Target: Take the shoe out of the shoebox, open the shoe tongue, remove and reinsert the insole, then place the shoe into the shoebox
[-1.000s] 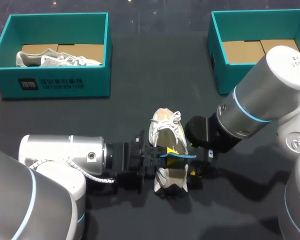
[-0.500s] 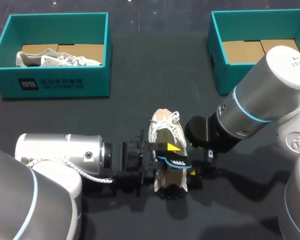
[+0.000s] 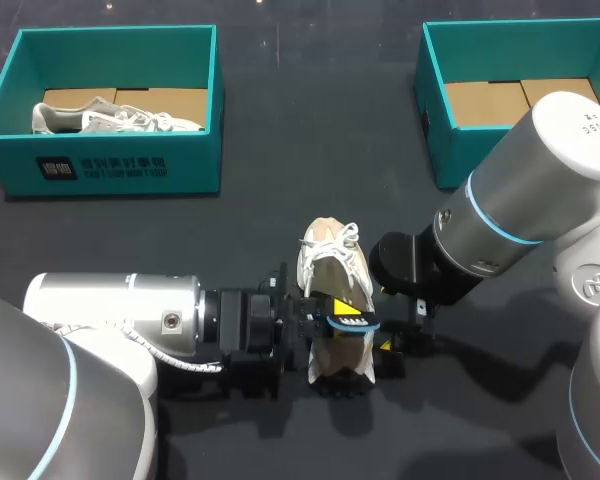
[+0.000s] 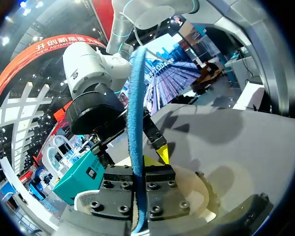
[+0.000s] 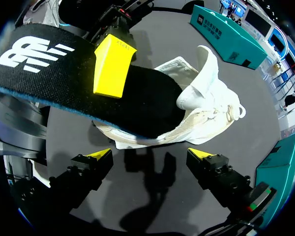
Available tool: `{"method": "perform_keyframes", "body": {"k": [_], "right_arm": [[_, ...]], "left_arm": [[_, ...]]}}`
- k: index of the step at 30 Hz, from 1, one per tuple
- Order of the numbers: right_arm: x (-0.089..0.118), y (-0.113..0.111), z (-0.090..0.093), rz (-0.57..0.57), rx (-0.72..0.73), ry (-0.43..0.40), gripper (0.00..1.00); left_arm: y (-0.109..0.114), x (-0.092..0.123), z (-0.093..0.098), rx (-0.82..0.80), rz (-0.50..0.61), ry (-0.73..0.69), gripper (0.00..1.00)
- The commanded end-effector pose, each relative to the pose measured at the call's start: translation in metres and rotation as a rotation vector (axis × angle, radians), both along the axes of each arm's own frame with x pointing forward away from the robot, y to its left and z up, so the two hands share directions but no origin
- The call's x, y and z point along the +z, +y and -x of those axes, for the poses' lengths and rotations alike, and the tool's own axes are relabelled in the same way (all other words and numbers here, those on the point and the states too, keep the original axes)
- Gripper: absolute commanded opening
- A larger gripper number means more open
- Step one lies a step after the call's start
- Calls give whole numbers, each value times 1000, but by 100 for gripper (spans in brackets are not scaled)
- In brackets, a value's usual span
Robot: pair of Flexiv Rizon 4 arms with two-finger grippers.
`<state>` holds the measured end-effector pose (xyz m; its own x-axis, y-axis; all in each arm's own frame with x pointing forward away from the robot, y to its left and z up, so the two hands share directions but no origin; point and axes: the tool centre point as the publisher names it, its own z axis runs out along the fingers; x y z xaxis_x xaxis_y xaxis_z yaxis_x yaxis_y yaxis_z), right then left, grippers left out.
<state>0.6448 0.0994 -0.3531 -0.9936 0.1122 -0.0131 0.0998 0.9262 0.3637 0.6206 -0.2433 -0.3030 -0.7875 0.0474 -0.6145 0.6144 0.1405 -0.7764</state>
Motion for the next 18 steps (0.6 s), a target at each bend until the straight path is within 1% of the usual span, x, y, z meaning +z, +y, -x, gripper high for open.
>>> {"method": "perform_keyframes", "body": {"k": [1, 18], "right_arm": [[0, 0, 1, 1, -1, -1, 100], [0, 0, 1, 1, -1, -1, 100]], "left_arm": [[-1, -9, -4, 0, 2, -13, 0], [-2, -33, -26, 28, -19, -54, 0]]}}
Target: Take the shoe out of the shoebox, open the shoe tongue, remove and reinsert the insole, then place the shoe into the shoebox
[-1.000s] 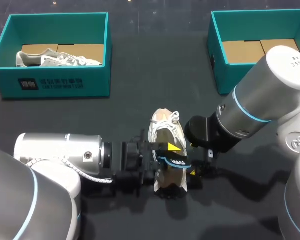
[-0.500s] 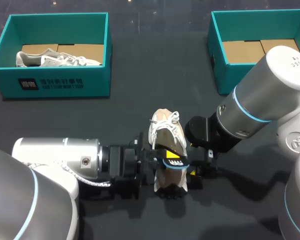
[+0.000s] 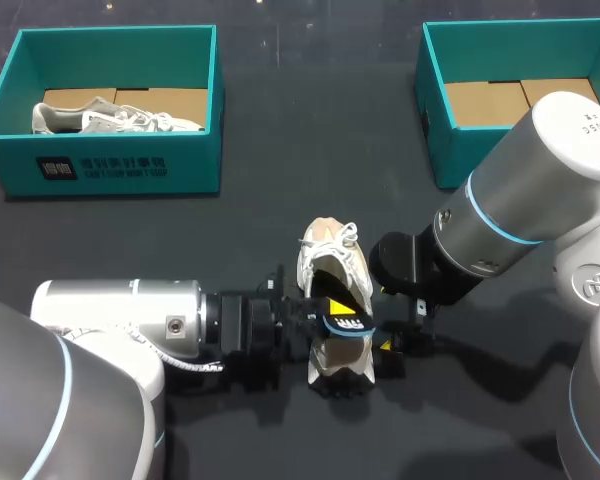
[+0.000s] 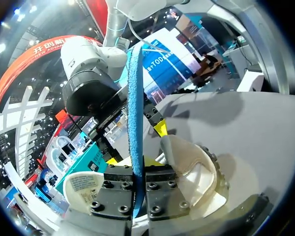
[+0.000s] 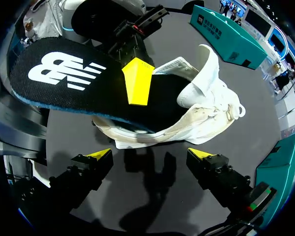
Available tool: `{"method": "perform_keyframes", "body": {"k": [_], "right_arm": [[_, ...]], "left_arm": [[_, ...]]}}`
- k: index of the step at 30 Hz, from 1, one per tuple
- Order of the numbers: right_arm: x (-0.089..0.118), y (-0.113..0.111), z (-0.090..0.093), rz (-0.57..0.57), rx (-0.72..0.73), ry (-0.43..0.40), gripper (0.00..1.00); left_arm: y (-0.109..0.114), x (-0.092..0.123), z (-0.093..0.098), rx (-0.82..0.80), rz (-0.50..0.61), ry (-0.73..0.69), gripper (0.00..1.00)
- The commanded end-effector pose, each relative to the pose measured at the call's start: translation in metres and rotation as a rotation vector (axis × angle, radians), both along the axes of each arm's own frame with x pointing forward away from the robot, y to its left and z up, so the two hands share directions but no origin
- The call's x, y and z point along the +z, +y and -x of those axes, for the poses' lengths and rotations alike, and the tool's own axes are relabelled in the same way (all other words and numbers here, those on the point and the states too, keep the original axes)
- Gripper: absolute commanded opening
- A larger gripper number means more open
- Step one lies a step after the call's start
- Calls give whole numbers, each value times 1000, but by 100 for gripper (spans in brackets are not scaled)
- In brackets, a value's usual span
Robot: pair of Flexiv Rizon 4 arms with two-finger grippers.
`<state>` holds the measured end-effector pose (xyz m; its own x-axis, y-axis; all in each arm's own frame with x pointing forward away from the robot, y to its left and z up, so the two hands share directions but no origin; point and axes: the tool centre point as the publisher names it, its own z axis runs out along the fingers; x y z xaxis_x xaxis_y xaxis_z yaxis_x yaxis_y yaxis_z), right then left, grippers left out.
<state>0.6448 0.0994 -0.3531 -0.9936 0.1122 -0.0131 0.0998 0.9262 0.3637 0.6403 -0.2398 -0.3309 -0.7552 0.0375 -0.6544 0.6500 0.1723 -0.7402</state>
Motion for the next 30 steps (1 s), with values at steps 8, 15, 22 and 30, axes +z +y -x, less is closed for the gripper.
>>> {"method": "perform_keyframes", "body": {"k": [8, 15, 22, 30], "right_arm": [[0, 0, 1, 1, -1, -1, 100], [0, 0, 1, 1, -1, -1, 100], [0, 0, 1, 1, -1, -1, 100], [0, 0, 1, 1, -1, -1, 100]], "left_arm": [[-3, -1, 1, -7, -4, 10, 4], [3, 13, 10, -17, 21, 19, 28], [7, 28, 19, -41, 76, -1, 31], [3, 26, 17, -59, 77, -34, 0]]}}
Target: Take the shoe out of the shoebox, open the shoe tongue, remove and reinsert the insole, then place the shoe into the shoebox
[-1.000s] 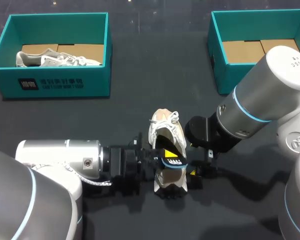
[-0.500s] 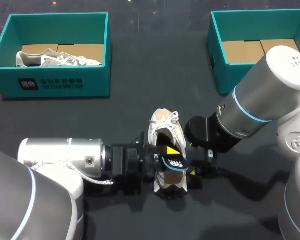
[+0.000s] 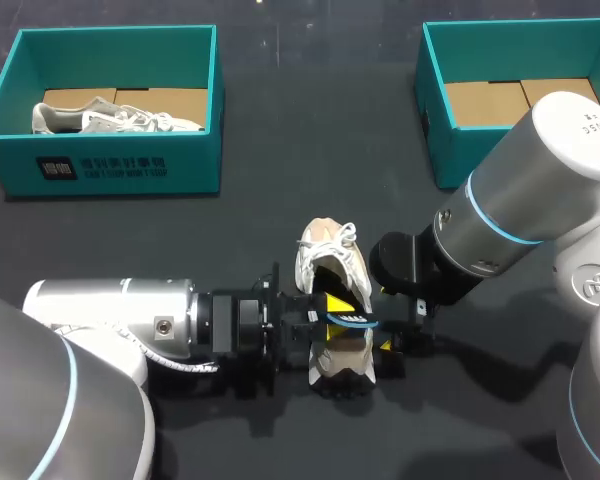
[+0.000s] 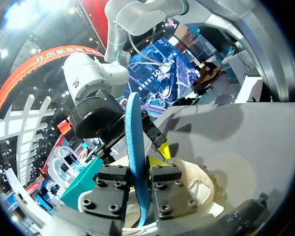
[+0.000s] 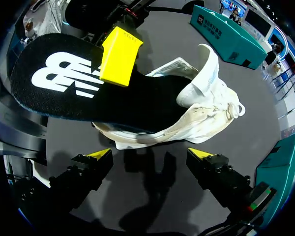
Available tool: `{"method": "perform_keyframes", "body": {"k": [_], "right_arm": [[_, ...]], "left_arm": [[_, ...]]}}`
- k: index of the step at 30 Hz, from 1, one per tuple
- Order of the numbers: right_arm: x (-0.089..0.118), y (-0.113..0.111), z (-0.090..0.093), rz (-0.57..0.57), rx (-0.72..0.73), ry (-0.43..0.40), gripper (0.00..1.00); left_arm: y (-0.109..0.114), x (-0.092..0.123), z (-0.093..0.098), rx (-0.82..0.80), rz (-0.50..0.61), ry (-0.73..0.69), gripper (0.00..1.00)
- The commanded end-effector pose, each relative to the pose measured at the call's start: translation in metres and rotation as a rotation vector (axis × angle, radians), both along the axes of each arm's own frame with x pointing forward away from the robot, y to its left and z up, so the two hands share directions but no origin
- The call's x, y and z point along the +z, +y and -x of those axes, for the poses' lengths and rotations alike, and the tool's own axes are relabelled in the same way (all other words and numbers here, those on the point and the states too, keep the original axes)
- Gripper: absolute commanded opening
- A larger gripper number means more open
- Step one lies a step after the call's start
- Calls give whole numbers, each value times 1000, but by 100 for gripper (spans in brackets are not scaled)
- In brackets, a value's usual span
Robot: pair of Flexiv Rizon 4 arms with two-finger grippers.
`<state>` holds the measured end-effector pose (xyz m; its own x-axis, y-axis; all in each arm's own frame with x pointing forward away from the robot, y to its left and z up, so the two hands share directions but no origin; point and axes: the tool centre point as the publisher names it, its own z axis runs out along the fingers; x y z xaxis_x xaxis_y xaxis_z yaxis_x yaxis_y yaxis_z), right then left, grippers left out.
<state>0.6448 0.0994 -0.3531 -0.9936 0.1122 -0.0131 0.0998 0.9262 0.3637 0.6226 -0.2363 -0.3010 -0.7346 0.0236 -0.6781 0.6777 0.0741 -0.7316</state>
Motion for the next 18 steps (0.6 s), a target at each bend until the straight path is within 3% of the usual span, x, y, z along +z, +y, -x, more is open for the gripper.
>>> {"method": "perform_keyframes", "body": {"k": [1, 18], "right_arm": [[0, 0, 1, 1, -1, -1, 100], [0, 0, 1, 1, -1, -1, 100]], "left_arm": [[-1, -6, -2, -3, -8, -10, 0], [-7, -31, -34, 58, -77, -96, 0]]}}
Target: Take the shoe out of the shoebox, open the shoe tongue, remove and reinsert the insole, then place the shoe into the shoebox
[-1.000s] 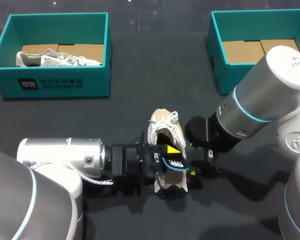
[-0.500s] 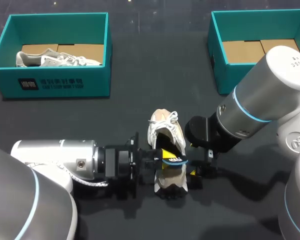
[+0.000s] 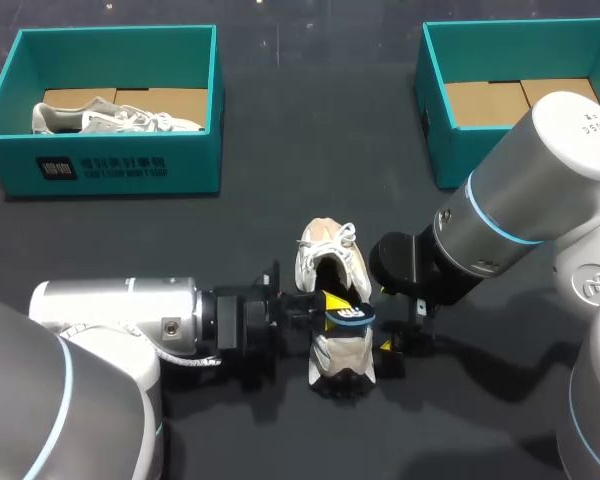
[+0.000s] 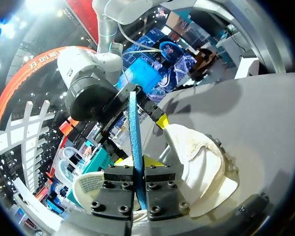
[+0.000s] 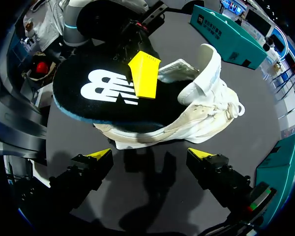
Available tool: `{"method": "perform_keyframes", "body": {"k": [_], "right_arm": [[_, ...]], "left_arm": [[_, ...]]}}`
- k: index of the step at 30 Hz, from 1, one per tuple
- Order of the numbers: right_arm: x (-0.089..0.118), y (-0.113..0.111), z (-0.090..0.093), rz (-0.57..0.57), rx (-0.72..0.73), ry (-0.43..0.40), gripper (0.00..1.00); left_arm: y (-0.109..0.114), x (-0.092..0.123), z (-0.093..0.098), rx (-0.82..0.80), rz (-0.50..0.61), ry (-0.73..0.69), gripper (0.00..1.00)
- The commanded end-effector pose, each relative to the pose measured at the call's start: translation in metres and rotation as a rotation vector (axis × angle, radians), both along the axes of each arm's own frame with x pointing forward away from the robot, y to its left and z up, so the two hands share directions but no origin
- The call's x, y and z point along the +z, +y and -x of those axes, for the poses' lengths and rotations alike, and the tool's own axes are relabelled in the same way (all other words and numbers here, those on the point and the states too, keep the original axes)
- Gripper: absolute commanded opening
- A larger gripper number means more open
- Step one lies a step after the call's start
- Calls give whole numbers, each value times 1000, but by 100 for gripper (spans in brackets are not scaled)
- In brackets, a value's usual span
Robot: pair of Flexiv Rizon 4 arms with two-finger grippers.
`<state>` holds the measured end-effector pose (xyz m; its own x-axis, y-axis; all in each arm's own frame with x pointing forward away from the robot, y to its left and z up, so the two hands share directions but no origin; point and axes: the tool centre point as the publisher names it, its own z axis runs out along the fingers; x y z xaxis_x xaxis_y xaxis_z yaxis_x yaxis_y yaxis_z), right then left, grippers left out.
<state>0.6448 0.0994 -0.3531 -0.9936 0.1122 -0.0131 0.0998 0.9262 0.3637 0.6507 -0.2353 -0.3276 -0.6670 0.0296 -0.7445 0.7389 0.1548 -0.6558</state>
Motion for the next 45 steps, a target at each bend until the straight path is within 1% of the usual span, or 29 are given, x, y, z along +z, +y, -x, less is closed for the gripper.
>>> {"method": "perform_keyframes", "body": {"k": [1, 6, 7, 8, 9, 11, 14, 19, 21, 22, 24, 30, 38, 42, 45], "right_arm": [[0, 0, 1, 1, -1, -1, 100], [0, 0, 1, 1, -1, -1, 100], [0, 0, 1, 1, -1, -1, 100], [0, 0, 1, 1, -1, -1, 100], [0, 0, 1, 1, -1, -1, 100], [0, 0, 1, 1, -1, -1, 100], [0, 0, 1, 1, -1, -1, 100], [0, 0, 1, 1, -1, -1, 100], [0, 0, 1, 1, -1, -1, 100], [0, 0, 1, 1, -1, -1, 100], [0, 0, 1, 1, -1, -1, 100], [0, 0, 1, 1, -1, -1, 100], [0, 0, 1, 1, -1, -1, 100], [0, 0, 1, 1, -1, -1, 100], [0, 0, 1, 1, -1, -1, 100]], "left_arm": [[-8, -5, -6, 7, -17, 2, 0], [-5, -2, -3, 2, -19, 15, 0], [-5, 0, -1, -7, -19, 20, 13], [-4, 1, 1, -10, -19, 22, 23], [-3, 3, 3, -14, -17, 22, 30], [-2, 6, 7, -23, -14, 25, 35], [1, 14, 13, -40, 2, 21, 38], [4, 24, 22, -63, 20, 7, 37], [5, 26, 25, -73, 22, 3, 33], [4, 26, 26, -75, 20, -3, 28], [3, 24, 26, -78, 16, -4, 0], [-5, 10, 21, -74, -19, -10, 0], [-11, -6, 5, -22, -66, -57, 0], [-11, -9, -2, -1, -82, -49, 0], [-6, -5, -1, -3, -81, -14, 0]]}}
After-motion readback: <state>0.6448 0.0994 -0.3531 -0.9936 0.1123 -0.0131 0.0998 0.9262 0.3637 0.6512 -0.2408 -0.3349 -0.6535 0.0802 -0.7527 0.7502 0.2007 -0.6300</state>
